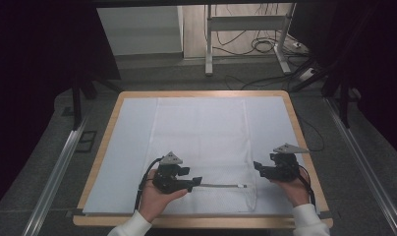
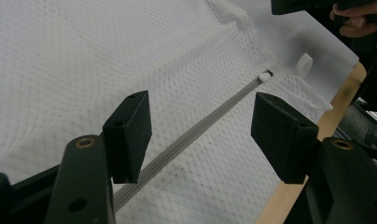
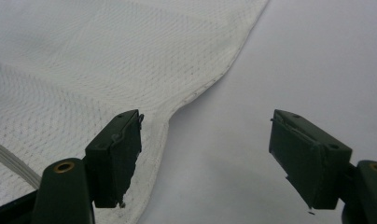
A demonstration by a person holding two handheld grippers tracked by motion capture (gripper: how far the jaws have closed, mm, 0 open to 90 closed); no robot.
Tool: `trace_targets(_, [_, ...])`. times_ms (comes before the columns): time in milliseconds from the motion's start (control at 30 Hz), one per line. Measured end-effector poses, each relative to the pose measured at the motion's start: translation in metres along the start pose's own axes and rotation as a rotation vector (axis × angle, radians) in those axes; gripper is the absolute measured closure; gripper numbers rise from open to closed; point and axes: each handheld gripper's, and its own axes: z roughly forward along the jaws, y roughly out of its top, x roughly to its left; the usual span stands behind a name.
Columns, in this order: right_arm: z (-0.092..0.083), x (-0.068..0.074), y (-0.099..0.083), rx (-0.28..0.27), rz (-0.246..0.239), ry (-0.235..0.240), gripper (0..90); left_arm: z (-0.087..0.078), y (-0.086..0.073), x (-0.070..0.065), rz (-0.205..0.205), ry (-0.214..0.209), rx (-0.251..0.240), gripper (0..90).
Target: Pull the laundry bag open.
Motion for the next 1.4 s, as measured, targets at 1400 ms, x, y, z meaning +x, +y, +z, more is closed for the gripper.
trace_targets(1400, [0.001,-0.004,-0.001,-0.010,0.022,-0.015,25.3,0.045,0.017,-0.041,0.043,-0.076,0.078,37.6])
